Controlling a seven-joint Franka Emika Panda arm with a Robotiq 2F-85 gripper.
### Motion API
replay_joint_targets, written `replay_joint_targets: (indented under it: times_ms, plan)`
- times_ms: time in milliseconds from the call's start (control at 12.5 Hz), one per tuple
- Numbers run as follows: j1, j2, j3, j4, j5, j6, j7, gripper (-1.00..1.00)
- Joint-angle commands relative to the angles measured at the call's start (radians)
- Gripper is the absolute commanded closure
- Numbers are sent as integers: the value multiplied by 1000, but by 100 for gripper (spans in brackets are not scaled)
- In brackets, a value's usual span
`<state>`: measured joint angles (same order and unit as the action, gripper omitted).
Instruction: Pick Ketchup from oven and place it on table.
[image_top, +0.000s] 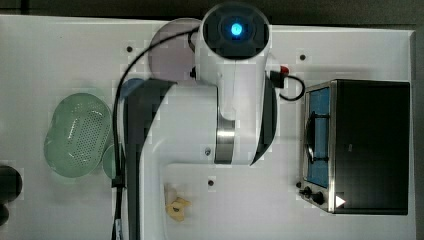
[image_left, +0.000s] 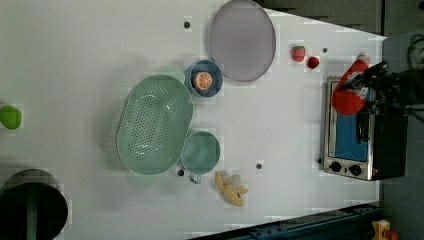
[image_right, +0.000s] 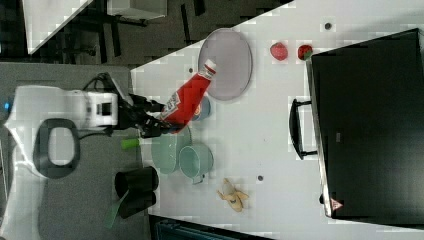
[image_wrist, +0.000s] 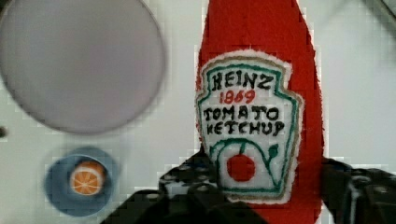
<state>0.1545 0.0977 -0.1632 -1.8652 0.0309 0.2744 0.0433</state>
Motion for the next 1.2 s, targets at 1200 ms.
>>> replay_joint_targets:
  times_ms: [1200]
  plan:
    - [-29,207,3,-329,8,665,69,-100]
